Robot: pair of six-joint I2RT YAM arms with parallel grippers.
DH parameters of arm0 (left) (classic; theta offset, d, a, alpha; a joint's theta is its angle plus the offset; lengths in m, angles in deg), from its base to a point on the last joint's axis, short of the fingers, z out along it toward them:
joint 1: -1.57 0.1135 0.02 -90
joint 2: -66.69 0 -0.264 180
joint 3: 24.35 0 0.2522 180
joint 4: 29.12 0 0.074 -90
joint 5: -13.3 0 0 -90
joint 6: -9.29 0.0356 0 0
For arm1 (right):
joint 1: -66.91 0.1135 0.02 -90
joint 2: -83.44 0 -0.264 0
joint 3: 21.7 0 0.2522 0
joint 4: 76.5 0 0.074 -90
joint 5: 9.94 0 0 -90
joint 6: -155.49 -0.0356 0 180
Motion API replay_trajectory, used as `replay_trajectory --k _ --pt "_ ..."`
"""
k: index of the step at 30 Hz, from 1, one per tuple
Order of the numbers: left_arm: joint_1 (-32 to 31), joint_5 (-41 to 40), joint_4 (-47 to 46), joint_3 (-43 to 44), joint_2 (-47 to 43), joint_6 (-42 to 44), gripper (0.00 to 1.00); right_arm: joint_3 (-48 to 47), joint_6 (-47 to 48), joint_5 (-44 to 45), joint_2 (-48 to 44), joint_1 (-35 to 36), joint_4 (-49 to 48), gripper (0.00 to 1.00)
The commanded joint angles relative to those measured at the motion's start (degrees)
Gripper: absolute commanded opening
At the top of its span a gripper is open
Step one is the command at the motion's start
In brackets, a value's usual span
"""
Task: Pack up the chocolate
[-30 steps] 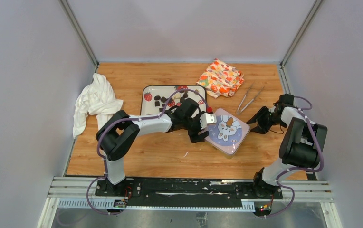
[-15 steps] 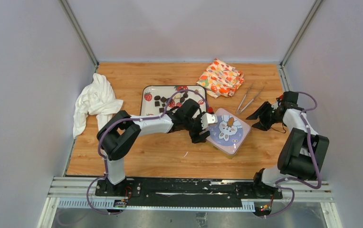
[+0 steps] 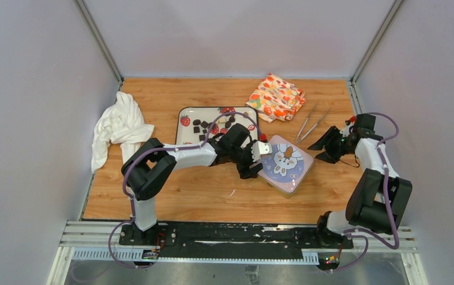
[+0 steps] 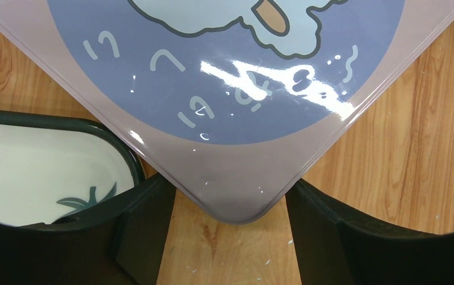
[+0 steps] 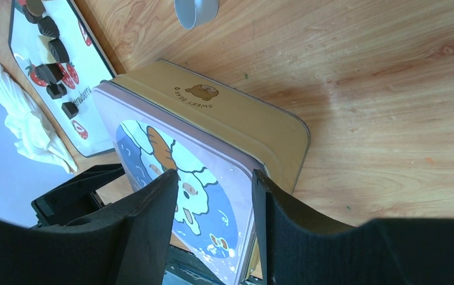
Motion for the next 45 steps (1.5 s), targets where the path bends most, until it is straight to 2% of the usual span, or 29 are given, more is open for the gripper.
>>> replay_trajectory --k 1,45 --pt "-0.68 0.57 -2.26 0.75 1.10 -0.42 0.71 0.70 2.36 -1.07 1.08 -0.87 2.56 0.53" --pt "-1.61 0.98 -2.26 3.32 3.38 -1.47 0.69 0.11 5.31 -4.83 -1.05 -0.45 4.13 0.52"
